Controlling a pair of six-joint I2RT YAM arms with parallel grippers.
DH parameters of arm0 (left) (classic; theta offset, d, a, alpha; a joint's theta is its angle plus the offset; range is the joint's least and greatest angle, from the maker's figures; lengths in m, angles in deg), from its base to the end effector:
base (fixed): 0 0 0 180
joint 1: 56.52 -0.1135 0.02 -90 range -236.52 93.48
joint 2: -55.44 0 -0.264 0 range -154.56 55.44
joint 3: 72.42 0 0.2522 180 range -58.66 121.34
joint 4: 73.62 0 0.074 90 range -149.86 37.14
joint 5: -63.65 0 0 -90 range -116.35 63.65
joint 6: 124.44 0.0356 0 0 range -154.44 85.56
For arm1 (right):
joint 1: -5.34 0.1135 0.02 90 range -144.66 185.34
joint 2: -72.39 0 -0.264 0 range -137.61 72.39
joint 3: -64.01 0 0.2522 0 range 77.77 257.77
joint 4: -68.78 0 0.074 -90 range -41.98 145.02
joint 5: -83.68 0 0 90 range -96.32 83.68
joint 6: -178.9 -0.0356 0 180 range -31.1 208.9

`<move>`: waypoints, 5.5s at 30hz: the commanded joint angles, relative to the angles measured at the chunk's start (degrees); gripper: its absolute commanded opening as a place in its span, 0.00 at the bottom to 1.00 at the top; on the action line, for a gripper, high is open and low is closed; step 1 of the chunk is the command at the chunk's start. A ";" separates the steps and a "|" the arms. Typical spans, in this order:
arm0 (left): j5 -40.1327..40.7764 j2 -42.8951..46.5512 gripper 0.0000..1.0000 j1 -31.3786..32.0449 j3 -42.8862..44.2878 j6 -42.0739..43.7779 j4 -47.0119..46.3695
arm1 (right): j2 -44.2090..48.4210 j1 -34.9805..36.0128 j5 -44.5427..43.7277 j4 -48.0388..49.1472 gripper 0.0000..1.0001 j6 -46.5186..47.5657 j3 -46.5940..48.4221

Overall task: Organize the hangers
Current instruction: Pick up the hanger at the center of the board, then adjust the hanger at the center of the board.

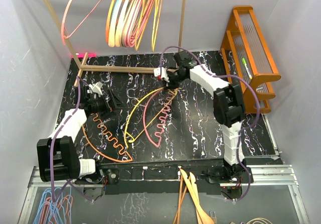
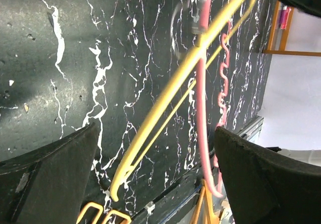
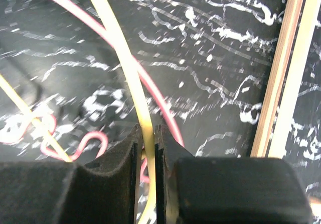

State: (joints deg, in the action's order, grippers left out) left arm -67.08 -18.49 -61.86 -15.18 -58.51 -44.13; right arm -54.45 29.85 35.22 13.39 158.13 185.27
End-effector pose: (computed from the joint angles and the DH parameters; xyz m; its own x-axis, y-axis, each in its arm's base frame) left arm 0.2595 0.0009 0.2219 -0.8106 -0.3862 -0.4402 0.0533 0.6999 -0.7122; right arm 0.4253 0.2198 0.2123 0.2820 -0.6406 -0.7142 -0.9578 -0.1450 -0.2481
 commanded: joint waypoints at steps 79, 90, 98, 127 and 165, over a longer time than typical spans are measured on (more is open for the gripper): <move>18.18 11.08 0.00 32.50 -0.30 -0.42 -6.63 | 6.93 -4.01 22.51 65.11 0.99 -87.42 -7.19; 17.86 9.85 0.00 32.59 0.17 -0.37 -6.22 | 0.72 -1.94 26.84 85.22 0.99 -106.63 -6.55; 17.91 7.72 0.00 32.58 0.61 0.17 -6.34 | 0.28 -1.76 30.38 97.88 0.15 -117.31 -8.02; 6.62 -2.22 0.00 34.90 -8.40 -9.50 -19.25 | 22.63 -6.78 27.52 120.45 0.08 -131.70 -18.55; 14.23 -7.57 0.00 48.48 -6.52 -13.26 -15.77 | 30.56 -10.69 19.29 146.22 0.08 -147.24 -29.64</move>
State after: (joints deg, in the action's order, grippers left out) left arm -55.96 -27.74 -13.62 -21.28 -71.91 -59.98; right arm -26.74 19.49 60.38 139.29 16.10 151.48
